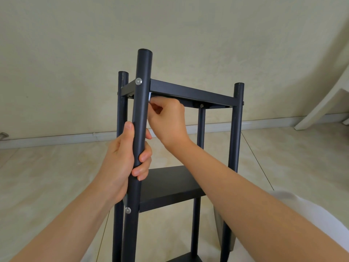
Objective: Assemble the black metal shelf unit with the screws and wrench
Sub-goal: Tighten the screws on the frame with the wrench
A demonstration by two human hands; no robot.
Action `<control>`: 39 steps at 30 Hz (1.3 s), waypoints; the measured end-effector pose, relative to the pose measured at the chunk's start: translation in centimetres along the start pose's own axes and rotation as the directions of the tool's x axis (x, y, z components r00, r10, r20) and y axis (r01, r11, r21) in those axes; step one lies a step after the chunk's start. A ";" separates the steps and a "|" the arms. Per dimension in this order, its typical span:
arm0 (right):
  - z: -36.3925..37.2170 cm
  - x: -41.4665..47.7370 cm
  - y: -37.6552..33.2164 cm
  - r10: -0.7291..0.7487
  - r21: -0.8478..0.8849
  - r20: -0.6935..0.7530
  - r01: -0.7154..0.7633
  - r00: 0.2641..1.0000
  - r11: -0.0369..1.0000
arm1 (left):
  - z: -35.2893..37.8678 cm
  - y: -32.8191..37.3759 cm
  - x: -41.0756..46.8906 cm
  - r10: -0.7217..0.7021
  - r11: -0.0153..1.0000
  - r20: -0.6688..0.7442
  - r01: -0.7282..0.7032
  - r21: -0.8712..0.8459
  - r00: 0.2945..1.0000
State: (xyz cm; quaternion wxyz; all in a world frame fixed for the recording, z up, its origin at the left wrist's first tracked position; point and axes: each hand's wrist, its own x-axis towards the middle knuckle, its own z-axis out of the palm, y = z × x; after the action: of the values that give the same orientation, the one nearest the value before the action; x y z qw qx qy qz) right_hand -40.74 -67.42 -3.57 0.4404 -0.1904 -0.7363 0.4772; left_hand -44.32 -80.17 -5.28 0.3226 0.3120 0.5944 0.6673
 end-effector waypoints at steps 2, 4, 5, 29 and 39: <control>-0.5 0.0 -0.1 0.033 -0.022 0.027 -0.033 0.999 0.999 | -0.1 0.0 0.1 -0.003 1.000 0.001 0.003 -0.002 1.000; -1.1 -0.1 -0.1 0.105 -0.022 0.059 -0.103 0.993 0.994 | -0.1 0.1 0.1 -0.013 1.000 0.007 0.013 -0.003 1.000; -1.4 -0.1 -0.2 0.148 -0.016 0.080 -0.147 0.986 0.989 | -0.1 0.1 0.1 -0.019 1.000 0.010 0.019 -0.005 1.000; -2.6 0.0 -2.2 0.208 -0.068 0.135 -0.201 0.969 0.977 | -0.2 -0.4 0.2 -0.081 0.996 0.077 0.083 -0.035 0.994; -2.0 -0.3 -0.7 0.092 -0.105 0.067 -0.084 0.993 0.991 | -0.3 -0.5 0.4 -0.080 0.996 0.080 0.082 -0.019 0.994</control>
State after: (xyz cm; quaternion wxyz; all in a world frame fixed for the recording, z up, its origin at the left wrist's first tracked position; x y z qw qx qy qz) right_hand -38.83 -66.87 -2.80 0.3816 -0.2277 -0.7660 0.4644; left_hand -44.76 -79.95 -5.81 0.3762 0.3099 0.5859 0.6474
